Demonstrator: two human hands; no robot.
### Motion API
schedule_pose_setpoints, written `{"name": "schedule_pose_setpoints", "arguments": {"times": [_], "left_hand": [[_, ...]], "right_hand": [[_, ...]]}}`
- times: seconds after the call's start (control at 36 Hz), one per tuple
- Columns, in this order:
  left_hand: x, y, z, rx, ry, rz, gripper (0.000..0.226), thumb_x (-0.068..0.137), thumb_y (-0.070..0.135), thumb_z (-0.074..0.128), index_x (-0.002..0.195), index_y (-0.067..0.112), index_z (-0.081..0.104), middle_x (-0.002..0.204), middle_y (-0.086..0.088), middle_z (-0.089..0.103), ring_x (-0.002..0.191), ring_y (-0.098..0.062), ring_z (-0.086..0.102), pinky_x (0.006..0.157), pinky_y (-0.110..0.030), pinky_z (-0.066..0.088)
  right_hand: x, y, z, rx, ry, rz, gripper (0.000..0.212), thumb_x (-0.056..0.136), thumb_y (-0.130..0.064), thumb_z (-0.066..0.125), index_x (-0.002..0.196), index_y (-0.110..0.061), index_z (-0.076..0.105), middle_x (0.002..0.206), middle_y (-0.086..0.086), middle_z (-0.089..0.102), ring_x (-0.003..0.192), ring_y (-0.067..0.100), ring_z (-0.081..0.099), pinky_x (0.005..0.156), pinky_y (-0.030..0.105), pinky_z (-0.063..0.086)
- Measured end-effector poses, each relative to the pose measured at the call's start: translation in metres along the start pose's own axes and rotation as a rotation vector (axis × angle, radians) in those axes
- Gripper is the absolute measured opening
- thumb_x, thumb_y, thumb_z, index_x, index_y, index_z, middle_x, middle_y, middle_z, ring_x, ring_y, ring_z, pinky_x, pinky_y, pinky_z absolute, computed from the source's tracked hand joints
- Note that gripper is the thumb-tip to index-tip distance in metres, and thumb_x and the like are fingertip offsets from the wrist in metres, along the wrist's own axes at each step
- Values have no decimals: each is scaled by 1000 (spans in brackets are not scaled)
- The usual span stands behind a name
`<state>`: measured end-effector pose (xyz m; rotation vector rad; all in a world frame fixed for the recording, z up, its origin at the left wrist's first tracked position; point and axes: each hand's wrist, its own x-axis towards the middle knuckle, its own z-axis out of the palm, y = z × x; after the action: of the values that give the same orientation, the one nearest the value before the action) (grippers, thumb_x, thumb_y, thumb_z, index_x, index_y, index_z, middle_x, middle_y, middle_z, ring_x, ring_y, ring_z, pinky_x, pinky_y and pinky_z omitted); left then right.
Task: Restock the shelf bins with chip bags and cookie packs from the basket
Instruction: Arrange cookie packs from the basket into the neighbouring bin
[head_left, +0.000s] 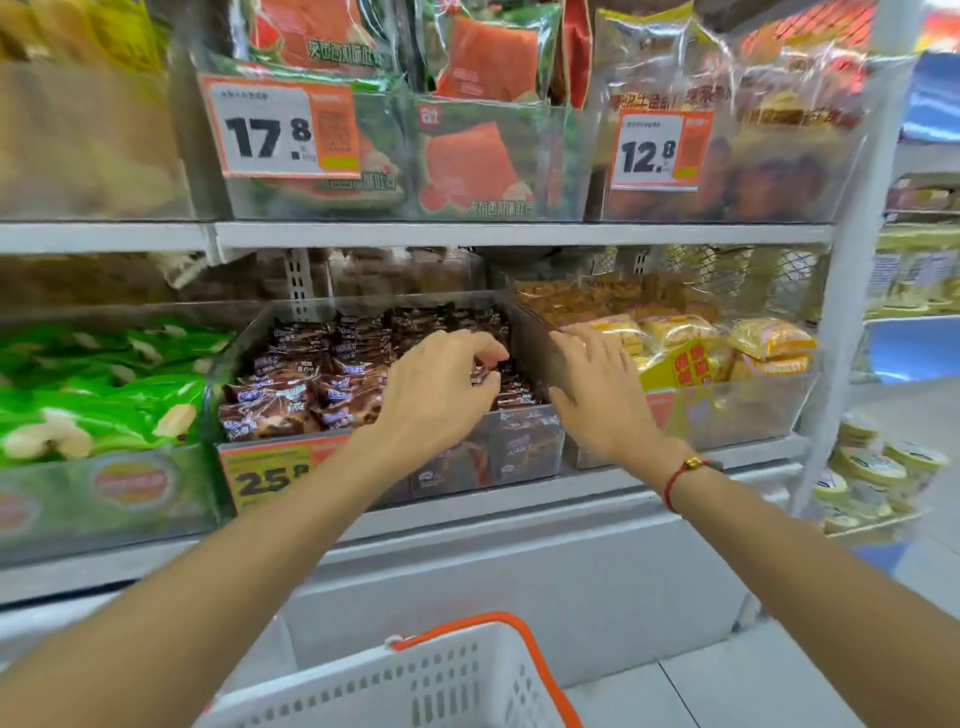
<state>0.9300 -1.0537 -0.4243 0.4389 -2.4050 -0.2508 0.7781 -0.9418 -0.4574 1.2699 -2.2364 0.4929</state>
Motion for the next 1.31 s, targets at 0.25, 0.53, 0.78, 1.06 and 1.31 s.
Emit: {"name": "schedule_pose_setpoints", "arguments": {"times": [0.25, 0.53, 0.78, 1.06, 1.31], "left_hand": [[-116, 3, 16, -214, -24, -239, 21, 87, 27, 59, 104, 36, 66, 98, 18, 68, 94, -6, 61, 81, -28, 49], [-270, -54, 92, -332, -632, -684, 14, 91, 29, 57, 100, 34, 67, 109, 9, 67, 103, -15, 62, 92, -30, 48], [-405, -59, 163, -429, -1388, -736, 48, 95, 43, 53, 135, 15, 51, 132, -7, 50, 117, -23, 52, 98, -34, 42], [-425, -71, 186, -501, -1479, -825, 59, 88, 1, 55, 142, 21, 43, 148, -4, 33, 124, -24, 43, 93, -30, 41], [-436, -76, 190, -646, -1072, -1101, 25, 88, 11, 64, 112, 12, 58, 98, -4, 61, 81, -11, 58, 69, -17, 48]], "right_hand": [[-133, -38, 4, 360, -72, 19, 35, 87, -12, 61, 121, -20, 56, 117, 0, 52, 109, 18, 45, 84, 32, 40], [-250, -74, 84, 557, -795, 198, 24, 90, -5, 51, 89, -27, 61, 90, -1, 63, 80, 16, 59, 71, 24, 44], [-334, -107, 153, 352, -1518, -6, 44, 92, -14, 59, 134, -16, 48, 135, 6, 50, 117, 20, 50, 93, 27, 42], [-367, -129, 189, 304, -1707, -55, 59, 86, -4, 58, 140, -21, 40, 140, 7, 44, 121, 27, 48, 99, 41, 46], [-357, -132, 192, 535, -1504, 265, 33, 89, -2, 59, 120, -14, 62, 120, 8, 60, 87, 14, 61, 61, 13, 47]]}}
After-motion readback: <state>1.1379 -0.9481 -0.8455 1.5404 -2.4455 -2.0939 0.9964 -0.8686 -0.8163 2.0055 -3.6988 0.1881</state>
